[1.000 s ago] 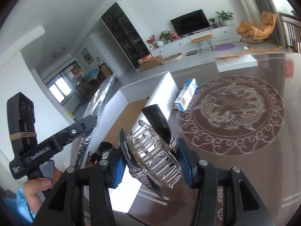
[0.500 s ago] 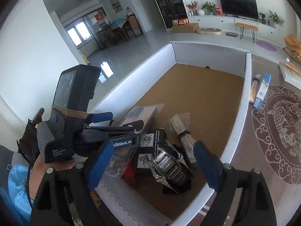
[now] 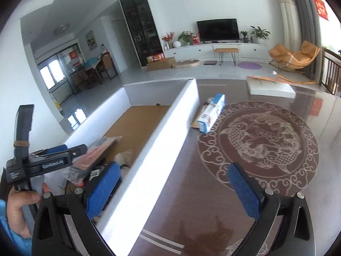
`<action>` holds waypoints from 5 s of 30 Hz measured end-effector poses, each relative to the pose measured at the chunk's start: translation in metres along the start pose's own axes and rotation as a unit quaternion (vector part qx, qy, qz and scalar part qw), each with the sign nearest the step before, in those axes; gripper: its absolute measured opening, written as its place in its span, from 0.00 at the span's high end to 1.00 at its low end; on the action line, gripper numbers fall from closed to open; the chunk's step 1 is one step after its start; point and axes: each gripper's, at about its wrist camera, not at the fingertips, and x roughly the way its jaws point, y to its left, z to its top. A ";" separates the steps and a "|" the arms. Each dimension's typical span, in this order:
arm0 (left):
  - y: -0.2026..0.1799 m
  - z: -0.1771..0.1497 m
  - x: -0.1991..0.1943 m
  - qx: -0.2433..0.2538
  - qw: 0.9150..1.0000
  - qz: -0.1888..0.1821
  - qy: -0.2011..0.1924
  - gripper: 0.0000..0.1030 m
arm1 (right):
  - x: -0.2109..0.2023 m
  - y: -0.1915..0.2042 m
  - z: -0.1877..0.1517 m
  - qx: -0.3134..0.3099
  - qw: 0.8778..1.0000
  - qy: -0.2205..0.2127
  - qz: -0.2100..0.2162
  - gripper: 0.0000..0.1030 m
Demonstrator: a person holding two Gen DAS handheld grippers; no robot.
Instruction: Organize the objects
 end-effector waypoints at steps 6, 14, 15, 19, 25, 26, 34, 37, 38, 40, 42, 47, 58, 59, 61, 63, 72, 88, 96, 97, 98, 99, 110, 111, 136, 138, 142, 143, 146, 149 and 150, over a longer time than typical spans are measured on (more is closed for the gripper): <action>-0.074 -0.003 -0.027 0.049 0.995 -0.089 -0.021 0.19 | -0.005 -0.108 -0.041 0.025 0.985 0.003 -0.169 0.02; -0.207 -0.040 -0.033 0.152 0.968 -0.198 0.019 0.19 | -0.012 -0.197 -0.055 0.097 0.967 0.036 -0.234 0.02; -0.217 -0.045 -0.029 0.156 0.966 -0.206 0.026 0.19 | -0.013 -0.200 -0.055 0.097 0.965 0.037 -0.241 0.02; -0.245 -0.067 -0.001 0.168 0.962 -0.208 0.062 0.19 | -0.012 -0.203 -0.058 0.098 0.965 0.044 -0.238 0.02; -0.242 -0.082 0.040 0.166 0.970 -0.164 0.070 0.19 | -0.001 -0.194 -0.062 0.087 0.966 0.056 -0.237 0.02; -0.241 -0.082 0.047 0.164 0.971 -0.156 0.071 0.19 | -0.001 -0.194 -0.062 0.087 0.966 0.057 -0.237 0.02; -0.231 -0.043 0.098 0.104 0.986 -0.115 0.057 0.19 | 0.000 -0.194 -0.064 0.099 0.968 0.060 -0.223 0.02; -0.232 -0.028 0.119 0.105 0.987 -0.106 0.050 0.19 | 0.007 -0.190 -0.067 0.094 0.969 0.070 -0.216 0.02; -0.231 -0.025 0.124 0.110 0.987 -0.106 0.049 0.19 | 0.009 -0.189 -0.068 0.092 0.970 0.074 -0.214 0.02; -0.229 -0.022 0.129 0.123 0.987 -0.095 0.043 0.19 | 0.011 -0.187 -0.069 0.089 0.970 0.079 -0.211 0.02; -0.227 -0.022 0.130 0.123 0.987 -0.095 0.038 0.19 | 0.013 -0.187 -0.070 0.090 0.971 0.082 -0.208 0.02; -0.232 -0.023 0.135 0.150 0.985 -0.083 0.028 0.20 | 0.013 -0.185 -0.070 0.088 0.971 0.081 -0.206 0.02; -0.209 -0.004 0.155 0.208 0.976 -0.047 0.033 0.19 | 0.010 -0.186 -0.067 0.101 0.973 0.076 -0.191 0.02; -0.209 -0.003 0.153 0.203 0.977 -0.050 0.031 0.19 | 0.011 -0.185 -0.066 0.101 0.974 0.075 -0.189 0.02; -0.212 0.002 0.148 0.192 0.978 -0.071 0.025 0.19 | 0.012 -0.182 -0.066 0.095 0.974 0.077 -0.189 0.02; -0.221 0.012 0.147 0.187 0.979 -0.076 0.015 0.19 | 0.014 -0.180 -0.069 0.091 0.974 0.081 -0.190 0.02; -0.284 0.059 0.202 0.199 0.980 -0.025 0.006 0.02 | 0.011 -0.185 -0.070 0.103 0.974 0.077 -0.186 0.02; -0.279 0.112 0.178 0.181 0.979 -0.092 -0.017 0.02 | -0.002 -0.204 -0.068 0.165 0.970 0.050 -0.174 0.02; -0.279 0.079 0.189 0.182 0.939 -0.286 0.056 0.04 | 0.002 -0.196 -0.068 0.147 0.973 0.050 -0.171 0.02; -0.279 0.081 0.177 0.194 0.938 -0.286 0.033 0.04 | 0.001 -0.198 -0.069 0.150 0.972 0.048 -0.173 0.02; -0.277 0.088 0.169 0.199 0.942 -0.270 0.008 0.04 | 0.000 -0.201 -0.069 0.156 0.971 0.047 -0.174 0.02; -0.271 0.098 0.166 0.190 0.949 -0.251 -0.009 0.03 | -0.002 -0.204 -0.070 0.163 0.970 0.045 -0.173 0.02; -0.242 0.119 0.262 0.132 0.986 -0.068 0.078 0.14 | 0.002 -0.204 -0.070 0.173 0.971 0.052 -0.154 0.02; -0.243 0.118 0.268 0.130 0.986 -0.063 0.083 0.14 | 0.003 -0.202 -0.070 0.170 0.972 0.052 -0.155 0.02; -0.185 -0.045 0.136 0.110 0.991 -0.064 0.034 0.52 | 0.017 -0.193 -0.073 0.125 0.970 0.081 -0.190 0.02; -0.190 -0.051 0.137 0.129 0.988 -0.061 0.052 0.09 | 0.020 -0.190 -0.074 0.112 0.970 0.084 -0.199 0.02; -0.188 -0.049 0.141 0.130 0.987 -0.069 0.064 0.00 | 0.023 -0.188 -0.075 0.097 0.969 0.090 -0.208 0.01; -0.187 -0.050 0.142 0.127 0.987 -0.069 0.069 0.00 | 0.024 -0.188 -0.076 0.096 0.969 0.089 -0.207 0.01; -0.185 -0.055 0.139 0.128 0.987 -0.069 0.066 0.00 | 0.024 -0.187 -0.076 0.094 0.969 0.090 -0.208 0.00; -0.186 -0.056 0.139 0.127 0.987 -0.069 0.065 0.00 | 0.028 -0.184 -0.076 0.083 0.967 0.098 -0.220 0.00; -0.186 -0.056 0.139 0.127 0.987 -0.068 0.064 0.00 | 0.029 -0.182 -0.077 0.078 0.966 0.102 -0.225 0.00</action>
